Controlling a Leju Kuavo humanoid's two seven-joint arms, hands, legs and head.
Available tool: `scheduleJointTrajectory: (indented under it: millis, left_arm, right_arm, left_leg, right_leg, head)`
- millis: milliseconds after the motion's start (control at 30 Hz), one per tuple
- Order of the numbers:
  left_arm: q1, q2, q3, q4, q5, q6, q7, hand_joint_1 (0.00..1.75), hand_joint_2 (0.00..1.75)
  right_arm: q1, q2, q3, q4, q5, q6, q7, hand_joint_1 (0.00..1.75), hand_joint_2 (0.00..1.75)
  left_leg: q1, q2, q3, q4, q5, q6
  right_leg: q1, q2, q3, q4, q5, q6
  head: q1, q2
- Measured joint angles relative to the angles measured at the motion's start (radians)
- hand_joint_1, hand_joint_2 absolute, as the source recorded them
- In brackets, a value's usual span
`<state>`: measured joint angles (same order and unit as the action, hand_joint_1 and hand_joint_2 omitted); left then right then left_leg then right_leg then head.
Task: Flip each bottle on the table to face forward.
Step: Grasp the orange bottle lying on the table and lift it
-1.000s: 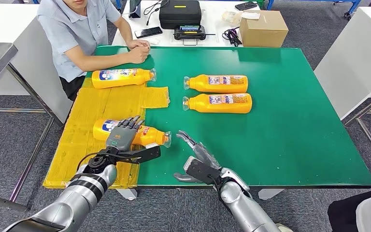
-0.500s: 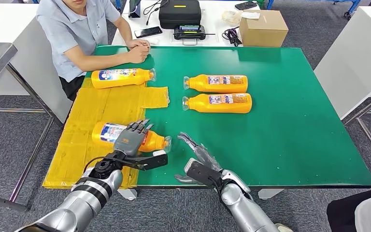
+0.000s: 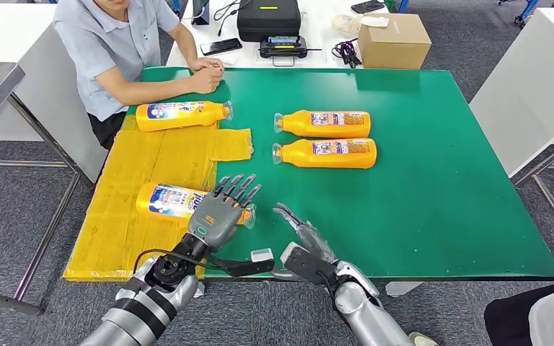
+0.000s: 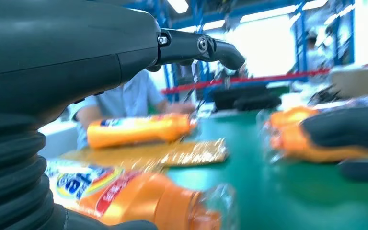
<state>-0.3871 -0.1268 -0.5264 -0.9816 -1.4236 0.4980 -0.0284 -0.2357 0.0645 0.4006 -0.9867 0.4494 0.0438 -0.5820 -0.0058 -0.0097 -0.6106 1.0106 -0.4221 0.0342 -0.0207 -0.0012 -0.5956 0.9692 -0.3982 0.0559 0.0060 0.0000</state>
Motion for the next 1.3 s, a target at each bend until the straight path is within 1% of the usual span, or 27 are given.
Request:
scheduleJointTrajectory:
  millis: [133, 200, 267, 333, 433, 567, 600, 667, 733, 800, 900, 967, 1033, 1133, 1200, 1267, 1300]
  left_arm:
    - [0.030, 0.013, -0.033, -0.080, -0.040, 0.017, 0.023, 0.00, 1.75]
    - [0.048, 0.019, -0.045, -0.119, -0.025, 0.025, 0.016, 0.00, 1.75]
    - [0.071, 0.022, -0.052, -0.159, 0.042, 0.030, -0.021, 0.00, 1.75]
    - [0.101, 0.022, -0.055, -0.200, 0.156, 0.036, -0.079, 0.00, 1.75]
    - [0.149, 0.019, -0.055, -0.251, 0.302, 0.057, -0.155, 0.00, 1.75]
    - [0.193, 0.010, -0.055, -0.289, 0.371, 0.074, -0.194, 0.00, 1.75]
    - [0.200, 0.008, -0.053, -0.295, 0.385, 0.076, -0.200, 0.00, 1.75]
    - [0.218, -0.001, -0.048, -0.305, 0.435, 0.082, -0.214, 0.00, 1.75]
    - [0.237, -0.012, -0.040, -0.310, 0.489, 0.097, -0.228, 0.00, 1.75]
    - [0.250, -0.022, -0.030, -0.309, 0.545, 0.117, -0.249, 0.00, 1.75]
    - [0.253, -0.037, -0.018, -0.300, 0.680, 0.124, -0.302, 0.00, 1.75]
    - [0.253, -0.051, -0.008, -0.291, 0.796, 0.100, -0.334, 0.00, 1.75]
    - [0.255, -0.069, 0.002, -0.287, 0.950, 0.061, -0.366, 0.00, 1.75]
    - [0.258, -0.095, 0.009, -0.280, 1.182, 0.029, -0.416, 0.00, 1.75]
    - [0.259, -0.103, 0.007, -0.274, 1.256, 0.034, -0.439, 0.00, 1.75]
    - [0.260, -0.107, -0.001, -0.268, 1.296, 0.043, -0.452, 0.00, 1.75]
    - [0.260, -0.107, -0.005, -0.266, 1.310, 0.046, -0.454, 0.00, 1.75]
  right_arm:
    - [0.014, -0.001, -0.011, -0.011, -0.014, 0.004, -0.008, 0.00, 1.75]
    - [0.026, -0.002, -0.021, -0.022, -0.040, 0.023, -0.017, 0.00, 1.75]
    - [0.042, -0.001, -0.036, -0.040, -0.086, 0.057, -0.028, 0.00, 1.75]
    - [0.065, 0.005, -0.059, -0.071, -0.152, 0.089, -0.038, 0.00, 1.75]
    - [0.100, 0.025, -0.100, -0.138, -0.221, 0.087, -0.032, 0.00, 1.75]
    - [0.129, 0.051, -0.136, -0.213, -0.238, 0.052, -0.012, 0.00, 0.00]
    - [0.135, 0.057, -0.143, -0.227, -0.239, 0.040, -0.004, 0.00, 0.00]
    - [0.151, 0.077, -0.161, -0.259, -0.235, -0.028, 0.031, 0.00, 0.87]
    - [0.169, 0.103, -0.175, -0.291, -0.216, -0.138, 0.070, 0.00, 1.75]
    - [0.184, 0.121, -0.176, -0.326, -0.203, -0.220, 0.082, 0.00, 1.75]
    - [0.208, 0.129, -0.161, -0.380, -0.206, -0.283, 0.035, 0.00, 1.75]
    - [0.223, 0.129, -0.149, -0.416, -0.193, -0.335, 0.012, 0.00, 1.75]
    - [0.235, 0.127, -0.140, -0.442, -0.156, -0.393, 0.023, 0.00, 1.75]
    - [0.252, 0.115, -0.130, -0.456, -0.044, -0.511, 0.045, 0.00, 1.75]
    - [0.260, 0.101, -0.128, -0.455, 0.061, -0.601, 0.072, 0.00, 1.75]
    - [0.265, 0.081, -0.128, -0.449, 0.213, -0.678, 0.118, 0.00, 1.75]
    - [0.266, 0.069, -0.128, -0.443, 0.288, -0.699, 0.146, 0.00, 1.75]
  left_leg:
    - [0.000, 0.000, 0.000, 0.000, 0.000, 0.000]
    - [0.000, 0.000, 0.000, 0.000, 0.000, 0.000]
    - [0.000, 0.000, 0.000, 0.000, 0.000, 0.000]
    - [0.000, 0.000, 0.000, 0.000, 0.000, 0.000]
    - [0.000, 0.000, -0.001, 0.000, 0.000, 0.000]
    - [0.000, 0.000, -0.001, 0.000, -0.001, 0.000]
    - [0.000, 0.000, -0.001, 0.000, -0.001, 0.000]
    - [0.000, 0.000, -0.001, 0.000, 0.000, 0.000]
    - [0.000, 0.000, -0.001, 0.000, 0.000, 0.000]
    - [0.000, 0.000, -0.001, 0.000, 0.000, 0.000]
    - [0.000, 0.000, -0.001, 0.000, 0.000, 0.000]
    - [0.000, 0.000, -0.001, 0.000, -0.001, 0.000]
    - [0.000, 0.000, -0.001, 0.000, -0.001, 0.000]
    - [0.000, 0.000, -0.002, 0.000, -0.001, 0.000]
    - [0.000, 0.000, -0.002, 0.000, -0.001, 0.000]
    - [0.000, 0.000, -0.002, 0.000, -0.001, 0.000]
    - [0.000, 0.000, -0.002, 0.000, -0.001, 0.000]
  right_leg:
    - [0.000, 0.000, 0.000, 0.000, 0.000, 0.000]
    - [0.000, 0.000, 0.000, 0.000, 0.000, 0.000]
    - [0.000, 0.000, 0.000, 0.000, 0.000, 0.000]
    - [0.000, 0.000, -0.001, 0.000, 0.000, 0.000]
    - [0.000, 0.000, -0.002, 0.000, 0.000, 0.000]
    - [0.000, 0.000, -0.002, 0.000, 0.000, 0.000]
    - [0.000, 0.000, -0.002, 0.000, 0.000, 0.000]
    - [0.000, 0.000, -0.002, 0.000, 0.000, 0.000]
    - [0.000, 0.000, -0.002, 0.000, 0.000, 0.000]
    - [0.000, 0.000, -0.002, 0.000, 0.000, 0.000]
    - [0.000, 0.000, -0.002, 0.000, 0.000, 0.000]
    - [0.000, 0.000, -0.002, 0.000, -0.001, 0.000]
    - [0.000, 0.000, -0.002, 0.000, -0.001, 0.000]
    - [0.000, 0.000, -0.002, -0.001, -0.001, 0.000]
    - [0.000, 0.000, -0.002, -0.001, -0.001, 0.000]
    - [0.000, 0.000, -0.002, -0.001, -0.001, 0.000]
    - [0.000, 0.000, -0.002, -0.001, 0.000, 0.000]
  head:
    - [0.000, 0.000]
    - [0.000, 0.000]
    - [0.000, 0.000]
    - [0.000, 0.000]
    - [0.000, 0.000]
    - [0.000, 0.000]
    - [0.000, 0.000]
    - [0.000, 0.000]
    - [0.000, 0.000]
    - [0.000, 0.000]
    - [0.000, 0.000]
    - [0.000, 0.000]
    - [0.000, 0.000]
    - [0.000, 0.000]
    - [0.000, 0.000]
    - [0.000, 0.000]
    - [0.000, 0.000]
